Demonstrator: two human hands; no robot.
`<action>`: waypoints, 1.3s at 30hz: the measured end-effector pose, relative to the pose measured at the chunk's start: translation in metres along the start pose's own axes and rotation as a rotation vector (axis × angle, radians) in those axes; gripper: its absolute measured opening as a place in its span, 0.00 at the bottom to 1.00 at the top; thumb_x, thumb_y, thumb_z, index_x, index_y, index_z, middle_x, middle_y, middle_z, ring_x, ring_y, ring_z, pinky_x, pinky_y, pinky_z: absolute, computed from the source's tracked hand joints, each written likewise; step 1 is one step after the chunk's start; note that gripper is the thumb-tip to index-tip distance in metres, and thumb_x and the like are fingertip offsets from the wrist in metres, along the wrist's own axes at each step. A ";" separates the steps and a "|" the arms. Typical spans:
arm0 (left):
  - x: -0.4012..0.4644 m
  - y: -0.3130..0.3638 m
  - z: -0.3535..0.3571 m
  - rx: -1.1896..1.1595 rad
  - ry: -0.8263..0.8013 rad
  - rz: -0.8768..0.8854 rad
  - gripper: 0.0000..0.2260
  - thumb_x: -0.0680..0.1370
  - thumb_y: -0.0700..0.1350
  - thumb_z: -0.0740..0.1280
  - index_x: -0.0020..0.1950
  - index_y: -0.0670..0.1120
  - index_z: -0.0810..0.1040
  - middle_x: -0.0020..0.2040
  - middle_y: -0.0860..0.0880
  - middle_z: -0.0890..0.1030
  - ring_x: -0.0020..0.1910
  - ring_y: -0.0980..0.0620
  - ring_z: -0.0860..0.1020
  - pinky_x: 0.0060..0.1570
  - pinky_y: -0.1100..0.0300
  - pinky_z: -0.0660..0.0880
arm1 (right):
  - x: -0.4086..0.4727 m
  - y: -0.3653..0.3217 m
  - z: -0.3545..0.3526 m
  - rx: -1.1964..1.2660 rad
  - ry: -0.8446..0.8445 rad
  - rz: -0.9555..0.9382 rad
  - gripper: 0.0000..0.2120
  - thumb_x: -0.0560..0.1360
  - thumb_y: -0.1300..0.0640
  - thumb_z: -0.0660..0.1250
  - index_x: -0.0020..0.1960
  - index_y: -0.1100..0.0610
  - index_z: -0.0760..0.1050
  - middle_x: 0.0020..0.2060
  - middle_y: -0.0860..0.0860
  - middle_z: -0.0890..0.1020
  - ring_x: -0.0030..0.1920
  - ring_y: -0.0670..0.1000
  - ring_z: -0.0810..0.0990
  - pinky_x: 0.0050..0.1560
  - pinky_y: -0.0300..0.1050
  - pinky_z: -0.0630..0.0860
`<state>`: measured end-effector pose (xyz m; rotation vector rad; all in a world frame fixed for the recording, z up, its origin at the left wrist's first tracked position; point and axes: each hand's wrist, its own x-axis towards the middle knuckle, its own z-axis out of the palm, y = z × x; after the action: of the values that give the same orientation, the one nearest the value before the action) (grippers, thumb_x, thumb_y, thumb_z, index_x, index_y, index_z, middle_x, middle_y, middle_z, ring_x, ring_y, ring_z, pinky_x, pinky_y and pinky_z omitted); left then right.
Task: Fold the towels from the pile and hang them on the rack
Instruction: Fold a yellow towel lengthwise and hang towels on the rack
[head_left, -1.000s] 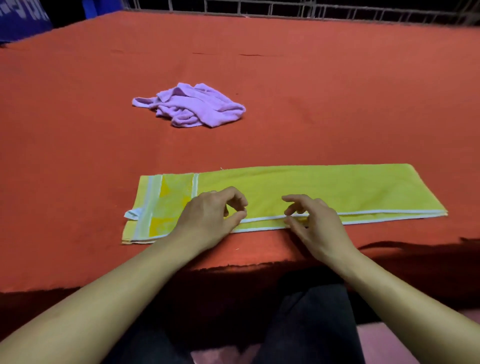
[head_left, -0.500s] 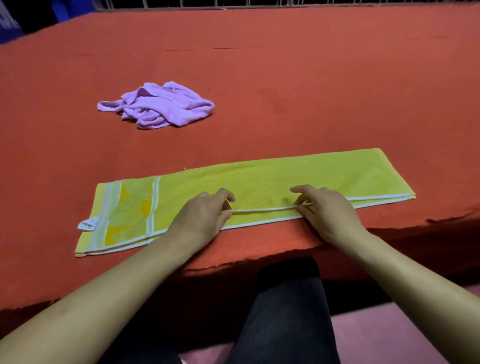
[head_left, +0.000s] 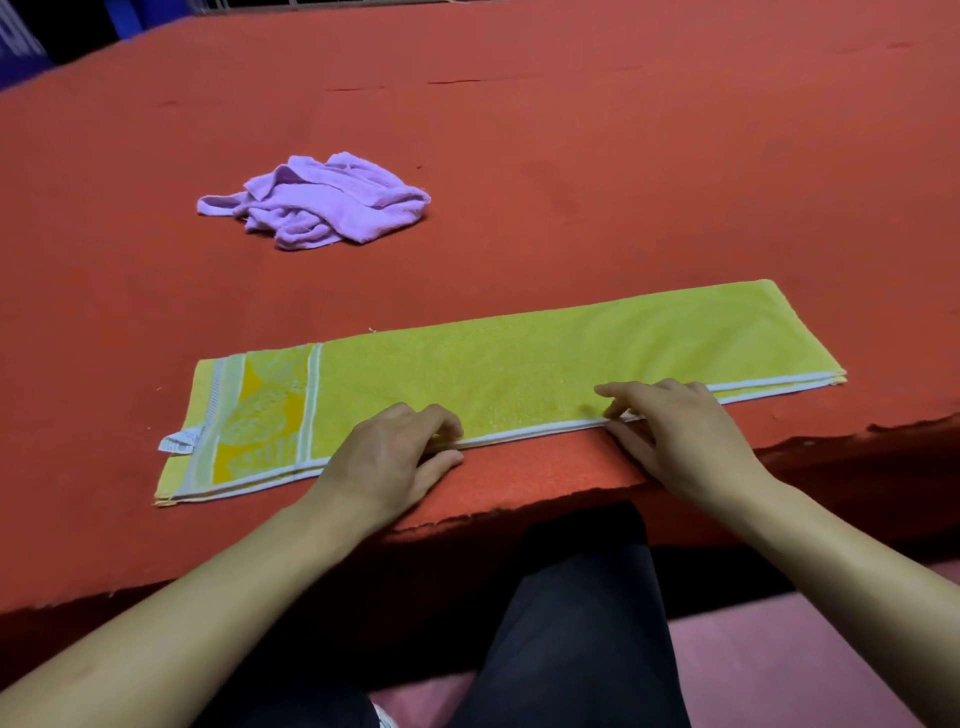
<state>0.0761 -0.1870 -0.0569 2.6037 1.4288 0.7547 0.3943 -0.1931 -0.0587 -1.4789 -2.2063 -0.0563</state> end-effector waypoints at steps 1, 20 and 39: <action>-0.001 0.000 -0.003 0.023 0.001 -0.007 0.11 0.72 0.52 0.75 0.50 0.54 0.78 0.36 0.57 0.74 0.37 0.52 0.79 0.36 0.59 0.76 | 0.000 0.002 -0.001 0.018 0.003 0.011 0.18 0.73 0.55 0.73 0.62 0.50 0.77 0.44 0.41 0.84 0.44 0.52 0.80 0.46 0.48 0.69; 0.127 0.101 0.054 -0.320 -0.217 -0.080 0.06 0.75 0.49 0.71 0.49 0.57 0.76 0.40 0.66 0.79 0.39 0.58 0.79 0.49 0.56 0.76 | -0.018 0.089 -0.038 0.174 0.129 0.492 0.15 0.76 0.58 0.70 0.61 0.48 0.77 0.42 0.40 0.81 0.45 0.49 0.80 0.48 0.49 0.76; 0.177 0.163 0.101 -0.384 -0.240 -0.078 0.08 0.74 0.47 0.69 0.53 0.54 0.77 0.39 0.59 0.81 0.36 0.57 0.79 0.47 0.59 0.75 | -0.037 0.183 -0.069 -0.072 -0.001 0.311 0.19 0.77 0.62 0.68 0.66 0.51 0.75 0.47 0.48 0.84 0.51 0.54 0.80 0.48 0.40 0.69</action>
<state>0.3263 -0.1192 -0.0299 2.2457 1.1763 0.6107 0.5916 -0.1697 -0.0541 -1.8449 -1.9678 -0.0327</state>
